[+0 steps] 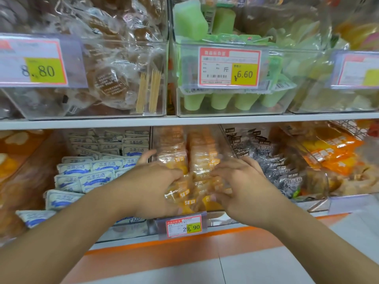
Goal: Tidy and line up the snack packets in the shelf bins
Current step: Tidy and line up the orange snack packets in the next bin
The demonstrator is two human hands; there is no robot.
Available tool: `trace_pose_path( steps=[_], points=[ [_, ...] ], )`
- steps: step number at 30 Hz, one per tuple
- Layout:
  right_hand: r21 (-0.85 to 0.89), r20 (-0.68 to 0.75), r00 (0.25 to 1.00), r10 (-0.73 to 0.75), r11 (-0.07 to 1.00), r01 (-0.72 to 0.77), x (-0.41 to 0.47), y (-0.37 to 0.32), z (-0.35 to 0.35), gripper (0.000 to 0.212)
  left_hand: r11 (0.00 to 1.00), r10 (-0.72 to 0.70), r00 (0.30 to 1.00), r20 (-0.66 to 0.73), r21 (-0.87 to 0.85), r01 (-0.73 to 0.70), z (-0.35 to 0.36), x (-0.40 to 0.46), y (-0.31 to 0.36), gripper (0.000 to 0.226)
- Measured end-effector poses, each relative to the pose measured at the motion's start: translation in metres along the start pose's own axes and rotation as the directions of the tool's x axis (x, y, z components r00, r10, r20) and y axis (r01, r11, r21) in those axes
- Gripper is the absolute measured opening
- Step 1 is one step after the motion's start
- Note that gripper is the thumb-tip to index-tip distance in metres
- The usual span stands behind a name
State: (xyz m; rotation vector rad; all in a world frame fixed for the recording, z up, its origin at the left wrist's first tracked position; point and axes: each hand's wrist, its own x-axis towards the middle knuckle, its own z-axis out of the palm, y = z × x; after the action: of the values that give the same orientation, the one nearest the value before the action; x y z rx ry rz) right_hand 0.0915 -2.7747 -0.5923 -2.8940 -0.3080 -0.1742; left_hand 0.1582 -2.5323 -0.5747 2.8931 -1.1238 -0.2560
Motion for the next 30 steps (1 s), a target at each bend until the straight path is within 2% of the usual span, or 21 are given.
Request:
trace_pose_path(
  steps=[3, 8, 10, 13, 16, 18, 21, 23, 27, 30],
  points=[
    [0.011, 0.010, 1.000, -0.012, 1.000, 0.012, -0.002, 0.000, -0.002, 0.057, 1.000, -0.001, 1.000, 0.017, 0.012, 0.001, -0.004, -0.003, 0.005, 0.047],
    [0.047, 0.056, 0.998, -0.028, 0.999, 0.025, -0.005, -0.002, -0.012, 0.063, 0.999, 0.032, 0.996, -0.089, 0.013, -0.031, -0.004, -0.016, 0.011, 0.048],
    [0.106, 0.054, 0.998, -0.036, 0.994, 0.031, 0.005, -0.006, -0.019, 0.057, 0.997, 0.063, 0.990, -0.122, 0.040, -0.058, 0.000, -0.023, 0.012, 0.045],
    [0.176, 0.010, 0.996, -0.084, 0.981, 0.081, 0.037, -0.012, -0.021, 0.036, 0.997, 0.072, 0.985, -0.155, 0.037, -0.068, 0.006, -0.033, 0.015, 0.051],
    [0.230, 0.124, 0.988, -0.087, 0.972, 0.057, 0.075, -0.022, -0.013, 0.029, 0.996, 0.083, 0.974, -0.211, 0.054, -0.073, 0.014, -0.040, 0.015, 0.054],
    [0.215, 0.228, 0.967, -0.110, 0.975, 0.060, 0.096, -0.029, -0.003, 0.026, 0.987, 0.126, 0.972, -0.201, 0.121, -0.103, 0.017, -0.041, 0.012, 0.056],
    [0.153, 0.338, 0.933, -0.124, 0.985, 0.076, 0.118, -0.034, 0.011, 0.022, 0.965, 0.200, 0.955, -0.217, 0.215, -0.153, 0.026, -0.041, 0.001, 0.077],
    [0.149, 0.382, 0.916, -0.119, 0.987, 0.067, 0.127, -0.035, 0.016, 0.020, 0.959, 0.219, 0.953, -0.211, 0.227, -0.170, 0.029, -0.040, -0.001, 0.081],
    [0.126, 0.354, 0.930, -0.097, 0.991, 0.055, 0.130, -0.033, 0.022, 0.014, 0.954, 0.234, 0.944, -0.231, 0.240, -0.178, 0.030, -0.039, -0.005, 0.074],
    [0.245, 0.257, 0.965, -0.048, 0.969, -0.017, 0.126, -0.026, 0.016, 0.008, 0.957, 0.239, 0.938, -0.249, 0.221, -0.186, 0.030, -0.039, -0.006, 0.068]
  ],
)
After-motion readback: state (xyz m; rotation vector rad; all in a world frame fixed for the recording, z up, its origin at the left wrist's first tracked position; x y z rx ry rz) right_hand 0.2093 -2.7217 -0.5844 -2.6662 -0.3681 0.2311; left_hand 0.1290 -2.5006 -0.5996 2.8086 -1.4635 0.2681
